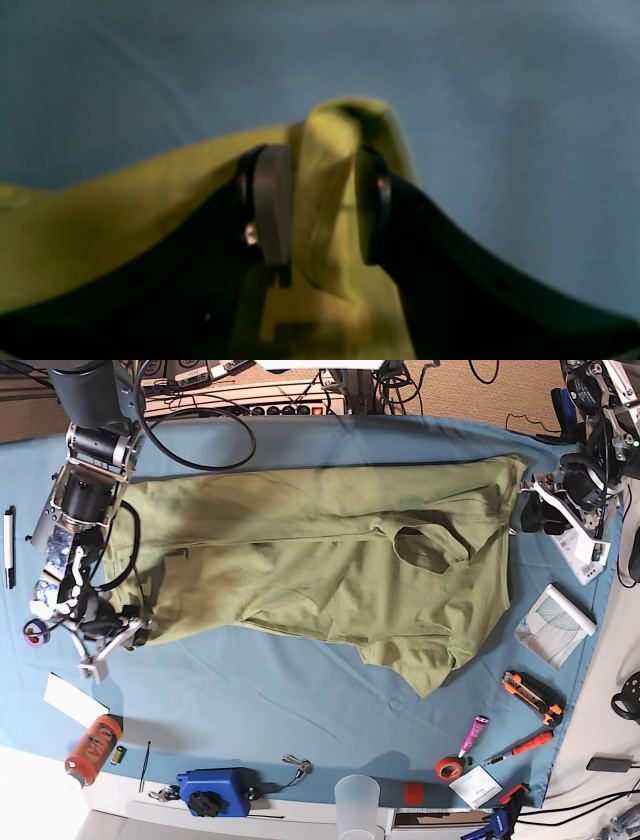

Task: Layout the t-shirt on the table in an organized manner, then fold the t-shirt properly
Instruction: 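Grasp the shirt hem corners with both grippers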

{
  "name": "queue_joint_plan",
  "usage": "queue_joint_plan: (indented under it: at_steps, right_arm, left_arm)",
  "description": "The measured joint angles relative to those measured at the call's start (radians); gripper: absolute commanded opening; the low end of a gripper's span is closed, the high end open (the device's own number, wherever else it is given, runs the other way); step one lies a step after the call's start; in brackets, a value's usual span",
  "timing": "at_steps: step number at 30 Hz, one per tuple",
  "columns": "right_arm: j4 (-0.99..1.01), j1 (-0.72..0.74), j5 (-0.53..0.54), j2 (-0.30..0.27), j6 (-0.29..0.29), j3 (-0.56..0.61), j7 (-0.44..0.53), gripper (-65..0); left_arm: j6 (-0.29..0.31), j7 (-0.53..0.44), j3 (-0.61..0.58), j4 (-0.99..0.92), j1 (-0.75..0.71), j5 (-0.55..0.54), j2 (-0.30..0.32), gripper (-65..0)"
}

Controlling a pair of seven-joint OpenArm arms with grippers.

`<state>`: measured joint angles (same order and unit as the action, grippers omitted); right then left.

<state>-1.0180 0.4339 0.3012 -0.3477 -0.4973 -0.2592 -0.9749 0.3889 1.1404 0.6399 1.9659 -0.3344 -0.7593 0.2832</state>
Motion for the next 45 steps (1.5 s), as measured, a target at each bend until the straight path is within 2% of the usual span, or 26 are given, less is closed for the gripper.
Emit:
queue_joint_plan:
  at_steps: [5,7,9,12,15,19,23,26,31,36,38,41,45]
  right_arm:
    - [0.022,-0.009,-0.085,0.008,0.04,0.0,0.063,-43.5]
    - [0.021,-0.011,-0.088,0.007,0.038,0.0,0.067,-43.5]
    - [0.021,-0.01,-0.088,0.007,0.04,0.0,0.064,-43.5]
    - [0.021,-0.01,-0.087,0.007,0.041,0.0,0.063,-43.5]
    - [0.022,-0.01,-0.083,0.005,0.041,0.0,0.063,-43.5]
    - [0.021,-0.01,-0.083,0.005,0.041,0.0,0.055,-43.5]
    - [0.021,-0.009,-0.083,0.005,0.041,0.0,0.048,-43.5]
    - [0.021,-0.009,-0.079,0.004,0.041,0.0,0.042,-43.5]
    - [0.021,-0.007,-0.079,0.005,0.042,0.0,0.032,-43.5]
    - [0.021,-0.007,-0.078,0.004,0.04,0.0,0.025,-43.5]
    - [0.021,-0.007,-0.076,0.004,0.041,0.0,0.021,-43.5]
    - [0.021,-0.007,-0.076,0.004,0.041,0.0,0.021,-43.5]
    - [0.02,-0.007,-0.076,0.004,0.04,0.0,0.018,-43.5]
  left_arm:
    - [0.003,-0.025,0.0,-0.002,0.005,0.0,0.0,-37.9]
    - [0.029,-0.032,0.0,-0.013,0.031,0.0,0.0,-38.0]
    - [0.03,-0.043,-0.008,-0.034,0.074,0.0,0.0,-38.0]
    - [0.033,-0.045,-0.075,-0.092,0.155,0.007,0.003,-38.0]
    - [0.077,-0.049,-0.195,-0.191,0.247,0.017,0.0,-38.0]
    - [0.047,-0.119,-0.342,-0.305,0.39,0.15,0.0,-37.9]
    - [0.005,-0.212,-0.447,-0.411,0.542,0.288,0.003,-37.9]
    - [-0.004,-0.252,-0.505,-0.531,0.652,0.368,0.002,-37.9]
    - [0.016,-0.274,-0.57,-0.788,0.814,0.372,0.006,-37.9]
    - [0.05,-0.362,-0.627,-1.022,0.922,0.366,0.004,-37.9]
    - [0.062,-0.369,-0.645,-1.092,0.955,0.367,0.005,-37.9]
    - [0.106,-0.36,-0.658,-1.147,0.983,0.37,-0.001,-37.9]
    - [0.109,-0.353,-0.659,-1.147,0.992,0.295,-0.009,-37.9]
